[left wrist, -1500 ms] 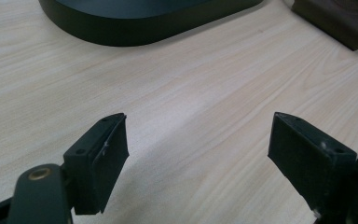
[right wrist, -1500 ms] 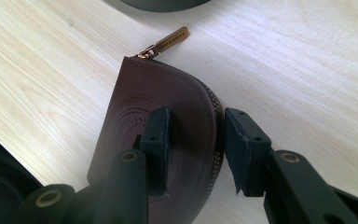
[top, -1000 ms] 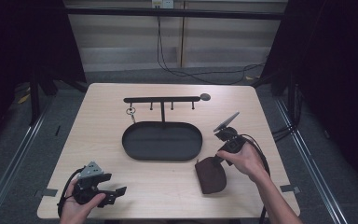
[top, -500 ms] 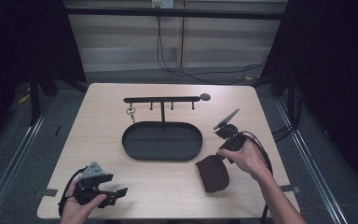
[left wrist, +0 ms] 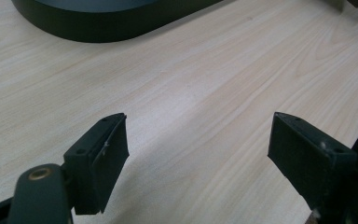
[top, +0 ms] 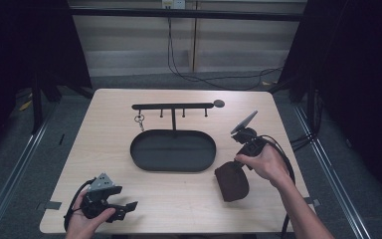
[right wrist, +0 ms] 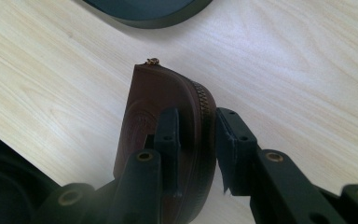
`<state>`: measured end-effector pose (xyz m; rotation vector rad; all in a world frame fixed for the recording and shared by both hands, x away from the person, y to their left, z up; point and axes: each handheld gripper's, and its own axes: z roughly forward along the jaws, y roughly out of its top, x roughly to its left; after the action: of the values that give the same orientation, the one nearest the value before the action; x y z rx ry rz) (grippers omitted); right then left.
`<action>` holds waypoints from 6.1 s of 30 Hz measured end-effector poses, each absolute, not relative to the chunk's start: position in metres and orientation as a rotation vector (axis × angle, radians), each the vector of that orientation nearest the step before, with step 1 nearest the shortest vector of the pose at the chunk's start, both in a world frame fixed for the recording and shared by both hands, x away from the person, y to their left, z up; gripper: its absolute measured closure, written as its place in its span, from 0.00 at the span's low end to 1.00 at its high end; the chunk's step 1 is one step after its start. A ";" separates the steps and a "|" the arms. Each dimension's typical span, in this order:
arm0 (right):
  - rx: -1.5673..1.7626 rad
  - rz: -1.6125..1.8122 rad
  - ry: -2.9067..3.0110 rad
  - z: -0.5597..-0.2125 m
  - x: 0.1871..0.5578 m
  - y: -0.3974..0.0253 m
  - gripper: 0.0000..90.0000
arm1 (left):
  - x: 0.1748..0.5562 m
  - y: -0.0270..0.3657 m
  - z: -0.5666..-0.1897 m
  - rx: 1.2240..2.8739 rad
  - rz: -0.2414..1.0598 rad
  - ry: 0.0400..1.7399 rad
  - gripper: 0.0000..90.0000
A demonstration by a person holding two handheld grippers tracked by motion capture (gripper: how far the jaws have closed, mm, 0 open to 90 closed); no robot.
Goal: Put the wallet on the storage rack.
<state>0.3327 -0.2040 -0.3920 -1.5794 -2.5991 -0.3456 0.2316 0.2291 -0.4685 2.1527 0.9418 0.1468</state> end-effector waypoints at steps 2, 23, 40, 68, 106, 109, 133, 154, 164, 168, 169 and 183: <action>-1.595 -0.332 -2.599 -0.390 0.333 -0.204 0.79 | 0.232 0.229 -0.469 2.155 0.143 0.940 0.22; -1.662 -0.341 -2.654 -0.352 0.343 -0.199 0.79 | 0.232 0.228 -0.469 2.169 0.142 0.938 0.22; -1.638 -0.495 -2.642 -0.330 0.362 -0.183 0.80 | 0.232 0.228 -0.470 2.182 0.142 0.942 0.22; -1.609 -0.791 -2.502 -0.336 0.394 -0.160 0.80 | 0.232 0.231 -0.469 2.164 0.127 0.946 0.22; -1.789 -0.924 -2.284 -0.413 0.423 -0.157 0.81 | 0.231 0.232 -0.466 2.127 0.143 0.951 0.20; -1.810 -0.927 -2.264 -0.421 0.423 -0.157 0.81 | 0.232 0.233 -0.466 2.120 0.139 0.953 0.20; -1.831 -0.969 -2.227 -0.450 0.419 -0.159 0.84 | 0.232 0.234 -0.465 2.109 0.145 0.960 0.21; -1.797 -1.198 -2.357 -0.423 0.389 -0.189 0.18 | 0.233 0.235 -0.465 2.096 0.157 0.983 0.21; -1.758 -1.200 -2.472 -0.410 0.372 -0.193 0.16 | 0.234 0.237 -0.465 2.089 0.161 0.992 0.21; -1.770 -1.220 -2.509 -0.409 0.360 -0.196 0.18 | 0.234 0.237 -0.465 2.084 0.165 0.998 0.21; -1.764 -1.223 -2.509 -0.409 0.358 -0.198 0.18 | 0.234 0.238 -0.465 2.086 0.157 0.998 0.21; -1.770 -1.316 -2.504 -0.410 0.313 -0.226 0.18 | 0.234 0.239 -0.465 2.078 0.170 1.014 0.22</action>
<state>0.3135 -0.2258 -0.4097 -1.7698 -2.5042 -1.3161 0.2342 0.2394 -0.4647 2.0778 1.0142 0.1700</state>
